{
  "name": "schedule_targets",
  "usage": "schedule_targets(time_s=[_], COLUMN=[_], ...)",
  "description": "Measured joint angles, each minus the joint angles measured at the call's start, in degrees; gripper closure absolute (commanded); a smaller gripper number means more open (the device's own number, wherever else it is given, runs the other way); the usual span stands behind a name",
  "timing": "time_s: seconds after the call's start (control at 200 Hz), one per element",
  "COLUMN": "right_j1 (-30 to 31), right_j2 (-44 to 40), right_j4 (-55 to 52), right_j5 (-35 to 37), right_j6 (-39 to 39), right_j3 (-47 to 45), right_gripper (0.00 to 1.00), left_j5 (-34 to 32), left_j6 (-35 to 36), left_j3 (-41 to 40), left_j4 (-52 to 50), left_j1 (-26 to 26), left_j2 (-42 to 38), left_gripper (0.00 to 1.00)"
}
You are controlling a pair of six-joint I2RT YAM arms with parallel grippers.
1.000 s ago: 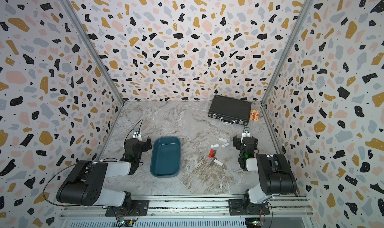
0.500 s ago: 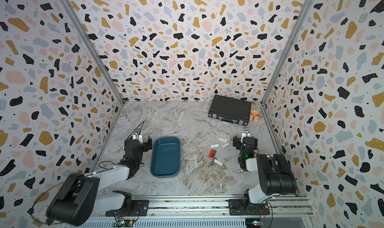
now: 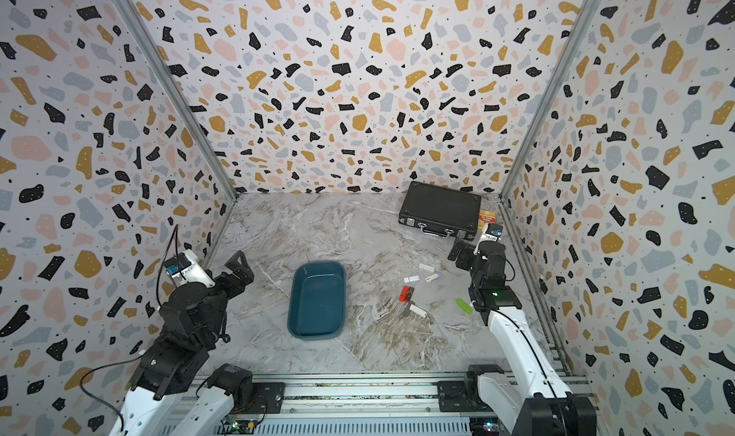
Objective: Put the usb flash drive into the storage box
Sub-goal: Pick up the USB flash from the center of the board.
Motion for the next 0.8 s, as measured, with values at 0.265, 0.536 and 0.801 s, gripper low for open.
schedule_targets(time_s=[0.265, 0.536, 0.801], right_j1=[0.20, 6.80, 9.44], right_j2=[2.56, 21.81, 30.95], right_j4=[-19.58, -27.87, -29.00], right_j5=[-10.60, -12.11, -9.55], right_j6=[1.42, -0.87, -0.26], right_j3=[1.11, 8.39, 14.16], right_gripper=[0.12, 0.26, 0.32], left_j5=[10.97, 14.69, 16.63], left_j6=[1.49, 2.21, 3.10], left_j3=[7.28, 7.34, 7.30], left_j4=[-19.96, -23.32, -23.32], left_j1=[-1.18, -2.05, -2.05], left_j2=[7.13, 9.73, 12.02], left_gripper=[0.00, 0.00, 0.01])
